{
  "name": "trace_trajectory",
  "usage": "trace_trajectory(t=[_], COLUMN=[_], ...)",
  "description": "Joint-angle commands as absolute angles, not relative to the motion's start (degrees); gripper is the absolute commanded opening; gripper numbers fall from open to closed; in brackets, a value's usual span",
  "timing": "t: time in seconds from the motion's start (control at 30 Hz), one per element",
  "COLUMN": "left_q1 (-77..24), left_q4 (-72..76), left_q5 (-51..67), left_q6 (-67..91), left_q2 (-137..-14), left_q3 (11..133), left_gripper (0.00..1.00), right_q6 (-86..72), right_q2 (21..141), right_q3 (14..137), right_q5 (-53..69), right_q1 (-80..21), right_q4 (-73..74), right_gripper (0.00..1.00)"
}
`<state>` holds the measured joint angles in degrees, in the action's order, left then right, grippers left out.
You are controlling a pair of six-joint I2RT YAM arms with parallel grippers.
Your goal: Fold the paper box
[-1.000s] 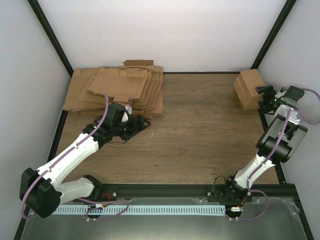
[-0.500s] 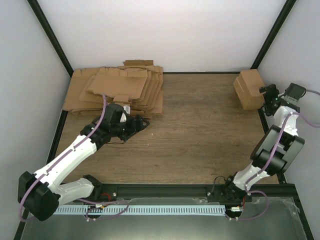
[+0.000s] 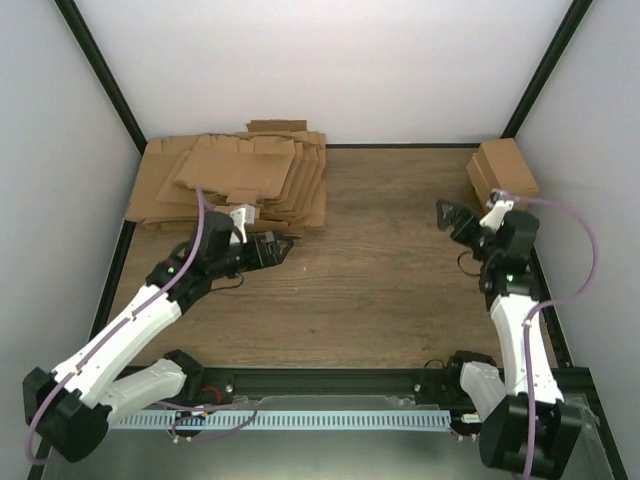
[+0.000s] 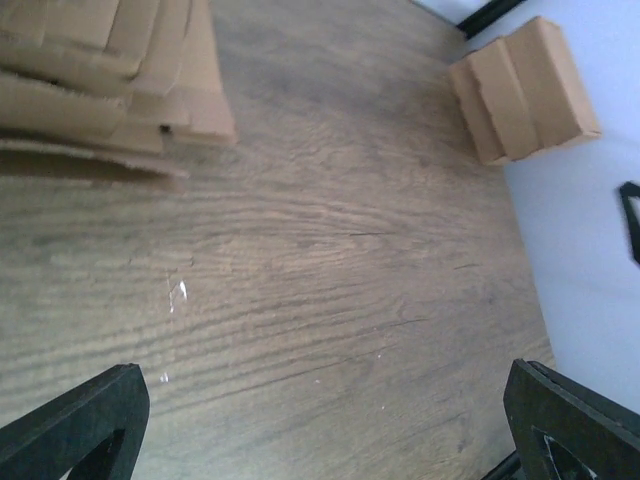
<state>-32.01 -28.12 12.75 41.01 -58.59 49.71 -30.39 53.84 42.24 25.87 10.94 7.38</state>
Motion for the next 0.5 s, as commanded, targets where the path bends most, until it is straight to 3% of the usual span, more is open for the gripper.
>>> trace_trajectory(t=[0.0, 0.2, 0.47], left_q1=[-32.0, -31.9, -31.9], left_q4=[-17.3, -13.1, -2.8], left_q5=[14.0, 0.9, -13.5], left_q6=[30.8, 12.6, 8.2], left_q2=[-51.3, -42.2, -31.2], left_q3=[42.9, 33.1, 20.8], left_gripper=[1.00, 1.00, 1.00], right_q6=[-28.1, -30.7, -26.2], right_q2=[48.0, 37.8, 29.3], right_q3=[32.3, 17.5, 9.2], right_q5=[28.9, 23.4, 19.6], right_q1=[10.0, 9.5, 9.5], right_q4=[0.5, -7.9, -11.4], right_gripper=[1.00, 1.00, 1.00])
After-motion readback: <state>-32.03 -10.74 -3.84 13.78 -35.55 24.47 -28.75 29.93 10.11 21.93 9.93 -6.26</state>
